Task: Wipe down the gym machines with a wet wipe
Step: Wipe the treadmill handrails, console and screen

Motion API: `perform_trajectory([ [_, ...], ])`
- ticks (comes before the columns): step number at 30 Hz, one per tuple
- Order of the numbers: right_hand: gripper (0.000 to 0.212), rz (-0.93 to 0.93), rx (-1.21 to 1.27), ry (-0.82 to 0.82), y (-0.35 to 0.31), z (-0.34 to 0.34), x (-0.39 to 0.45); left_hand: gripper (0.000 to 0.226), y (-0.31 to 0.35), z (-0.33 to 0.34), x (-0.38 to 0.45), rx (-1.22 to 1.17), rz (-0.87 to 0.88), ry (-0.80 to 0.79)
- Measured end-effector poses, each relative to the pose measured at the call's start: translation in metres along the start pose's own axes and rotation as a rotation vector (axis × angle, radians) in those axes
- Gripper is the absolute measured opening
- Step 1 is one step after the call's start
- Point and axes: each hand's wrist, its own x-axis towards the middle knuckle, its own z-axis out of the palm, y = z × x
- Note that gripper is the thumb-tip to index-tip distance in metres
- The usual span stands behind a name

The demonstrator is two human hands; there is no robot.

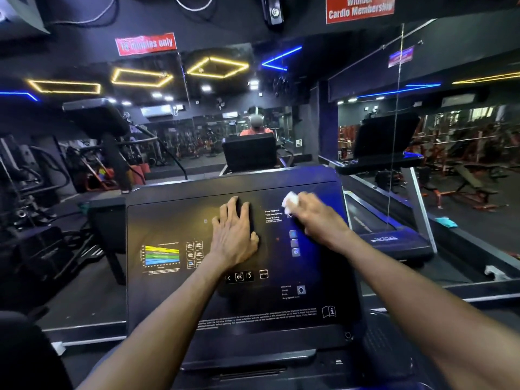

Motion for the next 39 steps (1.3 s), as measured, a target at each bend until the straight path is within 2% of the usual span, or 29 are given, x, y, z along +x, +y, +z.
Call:
perform_trajectory([
  [2, 0.061, 0.312, 0.078, 0.116, 0.001, -0.001, 0.004, 0.073, -0.009, -0.001, -0.001, -0.012, -0.011, 0.0],
  [3, 0.064, 0.346, 0.057, 0.118, -0.006, 0.001, 0.006, 0.073, -0.015, -0.002, 0.0, -0.016, -0.013, 0.003],
  [4, 0.067, 0.282, 0.014, 0.095, -0.015, 0.005, 0.007, 0.073, -0.019, -0.003, -0.001, -0.017, -0.014, 0.003],
  [7, 0.078, -0.095, -0.065, -0.041, -0.039, 0.012, 0.004, 0.073, -0.03, -0.006, -0.001, -0.011, -0.013, 0.004],
  [8, 0.073, -0.065, -0.054, -0.062, -0.04, 0.008, 0.006, 0.072, -0.034, -0.008, -0.001, -0.015, -0.017, 0.007],
  [11, 0.06, 0.357, 0.063, 0.078, -0.038, 0.001, 0.017, 0.07, -0.044, -0.012, -0.001, -0.024, -0.045, 0.029],
  [12, 0.061, 0.386, 0.047, 0.093, -0.047, -0.001, 0.019, 0.07, -0.048, -0.013, -0.002, -0.024, -0.049, 0.031],
  [13, 0.06, 0.311, 0.019, 0.063, -0.057, 0.002, 0.021, 0.07, -0.052, -0.014, -0.003, -0.024, -0.049, 0.028],
  [16, 0.051, -0.063, -0.013, -0.074, -0.083, 0.008, 0.021, 0.071, -0.062, -0.016, -0.004, -0.021, -0.045, 0.024],
  [17, 0.053, -0.081, -0.044, -0.097, -0.082, 0.005, 0.022, 0.071, -0.063, -0.017, -0.004, -0.026, -0.045, 0.021],
  [18, 0.057, -0.012, -0.03, -0.073, -0.078, 0.004, 0.027, 0.071, -0.066, -0.017, -0.005, -0.034, -0.05, 0.015],
  [20, 0.066, 0.252, 0.029, 0.031, -0.069, 0.004, 0.034, 0.072, -0.073, -0.018, -0.008, -0.041, -0.063, 0.008],
  [21, 0.068, 0.323, 0.031, 0.033, -0.074, 0.006, 0.035, 0.072, -0.077, -0.019, -0.01, -0.042, -0.068, 0.005],
  [22, 0.069, 0.289, 0.016, 0.02, -0.082, 0.008, 0.035, 0.073, -0.081, -0.018, -0.011, -0.043, -0.069, 0.004],
  [25, 0.069, -0.117, -0.04, -0.13, -0.109, 0.015, 0.033, 0.071, -0.093, -0.018, -0.014, -0.047, -0.052, 0.005],
  [26, 0.067, -0.171, -0.054, -0.158, -0.111, 0.013, 0.034, 0.07, -0.096, -0.018, -0.015, -0.053, -0.046, 0.005],
  [27, 0.065, -0.131, -0.044, -0.142, -0.11, 0.012, 0.038, 0.069, -0.098, -0.019, -0.016, -0.059, -0.04, 0.005],
  [30, 0.065, 0.302, 0.109, 0.076, -0.106, 0.012, 0.048, 0.069, -0.108, -0.019, -0.019, -0.059, -0.035, 0.007],
  [31, 0.065, 0.35, 0.115, 0.094, -0.112, 0.014, 0.048, 0.07, -0.111, -0.019, -0.02, -0.057, -0.036, 0.008],
  [32, 0.064, 0.286, 0.099, 0.092, -0.12, 0.018, 0.048, 0.07, -0.115, -0.019, -0.021, -0.054, -0.033, 0.009],
  [35, 0.066, -0.112, 0.052, -0.052, -0.14, 0.028, 0.045, 0.069, -0.124, -0.02, -0.023, -0.053, -0.02, 0.015],
  [36, 0.069, -0.168, 0.023, -0.092, -0.139, 0.027, 0.047, 0.069, -0.127, -0.021, -0.023, -0.055, -0.018, 0.016],
  [37, 0.069, -0.148, 0.013, -0.086, -0.133, 0.025, 0.053, 0.069, -0.129, -0.021, -0.024, -0.055, -0.017, 0.016],
  [39, 0.067, 0.125, 0.097, 0.049, -0.124, 0.021, 0.064, 0.069, -0.136, -0.022, -0.025, -0.056, -0.025, 0.016],
])
